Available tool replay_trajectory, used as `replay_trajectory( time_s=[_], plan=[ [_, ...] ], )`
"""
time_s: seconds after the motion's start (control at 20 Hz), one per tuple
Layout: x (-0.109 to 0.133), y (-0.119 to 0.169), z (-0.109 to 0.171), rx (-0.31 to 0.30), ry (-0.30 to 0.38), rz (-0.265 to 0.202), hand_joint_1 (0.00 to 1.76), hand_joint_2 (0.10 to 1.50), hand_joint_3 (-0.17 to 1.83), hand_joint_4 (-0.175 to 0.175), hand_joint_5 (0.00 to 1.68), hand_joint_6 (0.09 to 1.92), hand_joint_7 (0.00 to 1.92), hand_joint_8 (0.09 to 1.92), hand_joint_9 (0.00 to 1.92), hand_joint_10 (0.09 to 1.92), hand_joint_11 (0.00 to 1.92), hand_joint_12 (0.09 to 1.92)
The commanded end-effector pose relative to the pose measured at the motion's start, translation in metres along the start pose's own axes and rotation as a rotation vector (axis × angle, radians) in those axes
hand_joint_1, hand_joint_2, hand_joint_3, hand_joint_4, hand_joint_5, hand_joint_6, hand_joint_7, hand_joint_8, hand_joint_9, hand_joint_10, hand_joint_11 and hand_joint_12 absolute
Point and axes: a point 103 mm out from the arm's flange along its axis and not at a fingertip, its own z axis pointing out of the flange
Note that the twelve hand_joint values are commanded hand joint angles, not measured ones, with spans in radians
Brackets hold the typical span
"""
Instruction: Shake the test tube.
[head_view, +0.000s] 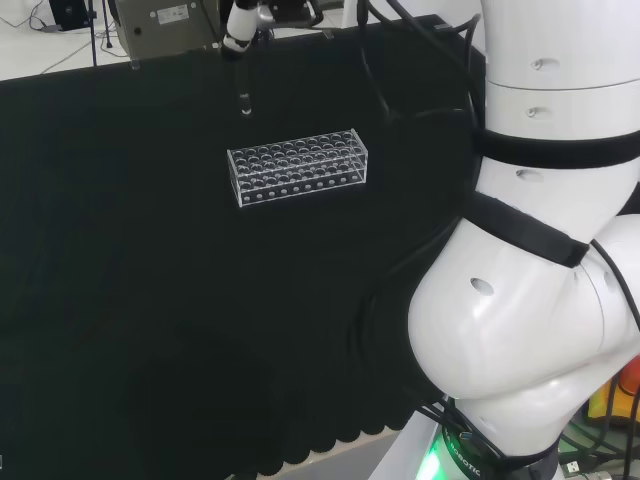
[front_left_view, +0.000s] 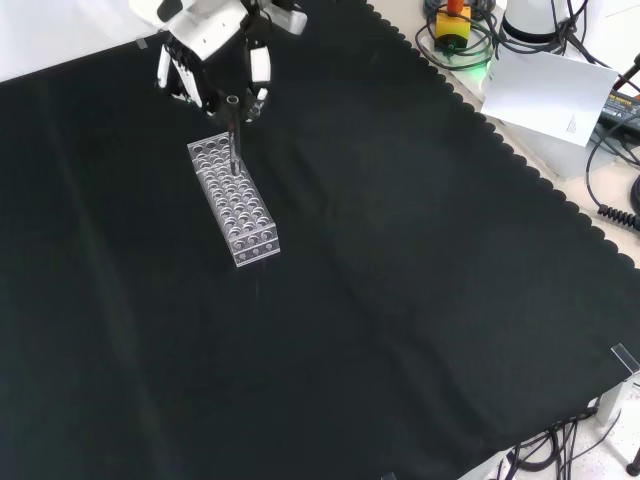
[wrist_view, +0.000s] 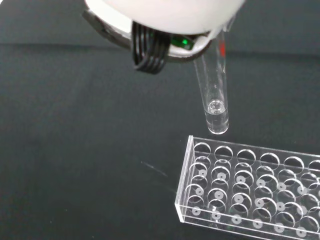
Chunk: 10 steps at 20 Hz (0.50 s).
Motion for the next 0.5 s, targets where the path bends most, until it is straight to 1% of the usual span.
replay_trajectory(
  time_s=[0.05, 0.3, 0.5],
  plan=[
    [-0.004, -0.011, -0.013, -0.013, 0.004, 0.009, 1.43, 0.63, 0.62, -0.175, 1.34, 0.49, 1.44, 0.63, 1.44, 0.1, 0.7, 1.29],
    [-0.004, -0.015, -0.019, -0.031, 0.022, 0.015, 1.43, 0.63, 0.62, -0.175, 1.34, 0.49, 1.44, 0.63, 1.44, 0.1, 0.7, 1.29],
    [0.006, -0.014, -0.02, -0.038, 0.039, 0.002, 1.43, 0.63, 0.62, -0.175, 1.34, 0.48, 1.44, 0.63, 1.44, 0.09, 0.69, 1.3]
  ],
)
